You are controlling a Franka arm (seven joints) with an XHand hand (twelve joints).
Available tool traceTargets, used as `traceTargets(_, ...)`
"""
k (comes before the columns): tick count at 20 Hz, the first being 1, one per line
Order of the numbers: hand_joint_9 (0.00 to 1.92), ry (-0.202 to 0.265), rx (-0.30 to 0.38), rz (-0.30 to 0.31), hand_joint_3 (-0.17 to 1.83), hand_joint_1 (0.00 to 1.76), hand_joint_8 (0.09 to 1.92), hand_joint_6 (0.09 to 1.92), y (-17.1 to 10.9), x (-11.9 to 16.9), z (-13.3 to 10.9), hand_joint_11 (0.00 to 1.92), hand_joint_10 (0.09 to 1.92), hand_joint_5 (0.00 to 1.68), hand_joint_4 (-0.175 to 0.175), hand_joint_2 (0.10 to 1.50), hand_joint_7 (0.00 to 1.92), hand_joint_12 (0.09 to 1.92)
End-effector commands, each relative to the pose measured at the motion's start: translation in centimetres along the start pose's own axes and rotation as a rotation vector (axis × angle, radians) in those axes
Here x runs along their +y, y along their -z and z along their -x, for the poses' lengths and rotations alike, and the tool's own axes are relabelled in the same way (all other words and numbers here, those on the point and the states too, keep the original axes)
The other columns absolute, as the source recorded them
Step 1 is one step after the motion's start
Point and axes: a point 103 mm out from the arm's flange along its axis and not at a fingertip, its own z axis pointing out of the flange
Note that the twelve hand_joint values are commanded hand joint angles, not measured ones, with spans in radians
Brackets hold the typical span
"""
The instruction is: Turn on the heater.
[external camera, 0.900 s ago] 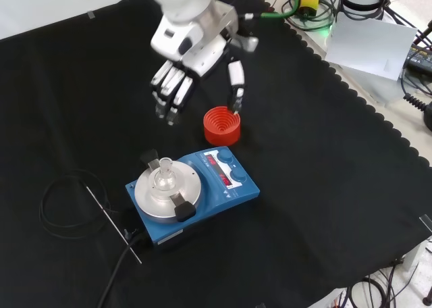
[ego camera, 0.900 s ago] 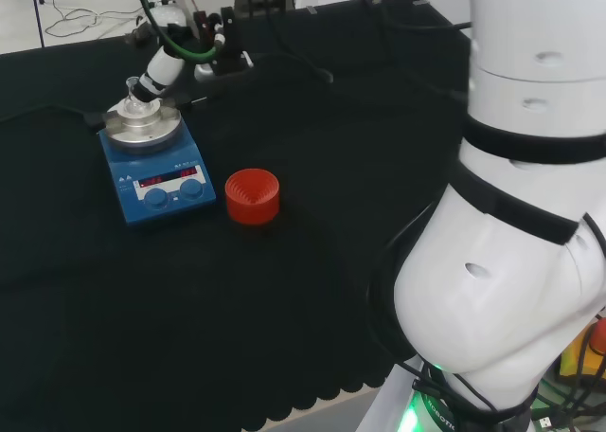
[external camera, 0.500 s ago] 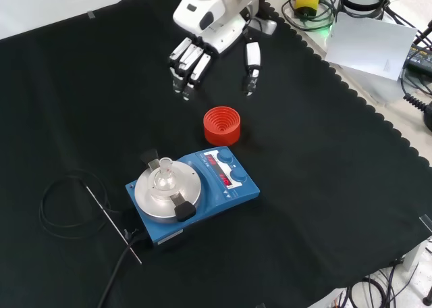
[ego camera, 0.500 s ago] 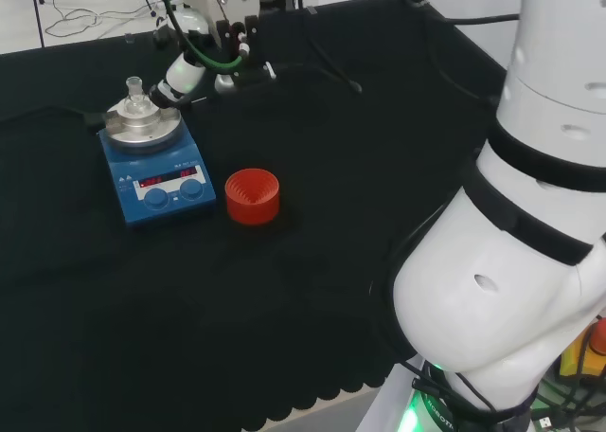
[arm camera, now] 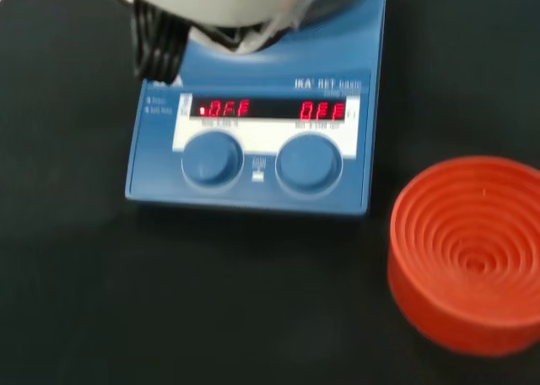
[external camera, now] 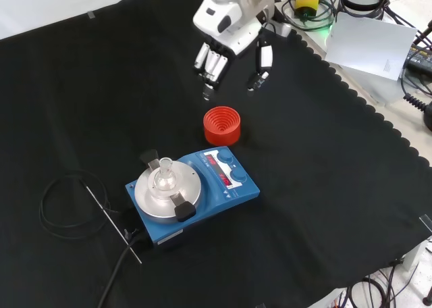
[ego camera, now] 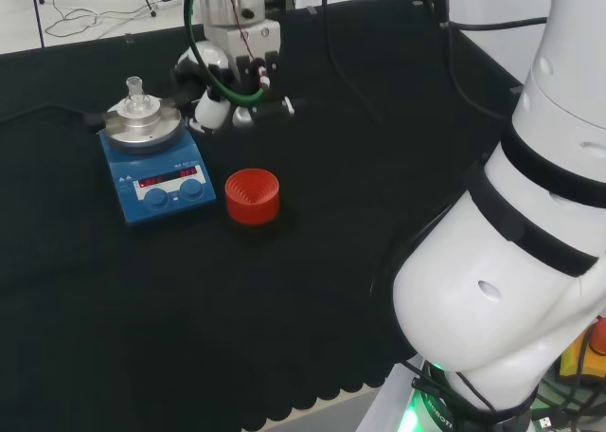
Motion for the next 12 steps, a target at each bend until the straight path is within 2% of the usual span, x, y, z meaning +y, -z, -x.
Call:
traceTargets(1,1.02,-0.002,0.007,-0.058,0.81,1.05,0.79,0.09,-3.2,-0.4,-0.6,0.63,0.63,0.46,-0.033,0.60,0.76,1.27)
traceTargets(4,1.15,0.004,-0.003,-0.088,0.82,1.06,0.83,0.09,-4.6,-0.3,-1.0,0.74,0.64,0.46,-0.039,0.60,0.93,1.22)
traceTargets(6,1.30,0.012,0.000,-0.107,0.81,1.09,0.92,0.09,-5.3,-0.2,-1.2,0.97,0.70,0.47,-0.054,0.62,1.11,1.08)
traceTargets(9,1.55,0.021,-0.002,-0.122,0.78,1.17,1.17,0.09,-6.2,0.1,-1.6,1.35,0.98,0.52,-0.087,0.69,1.38,0.88)
traceTargets(12,1.65,0.027,-0.009,-0.155,0.79,1.24,1.35,0.09,-7.0,0.5,-2.0,1.41,1.22,0.55,-0.099,0.73,1.49,0.94)
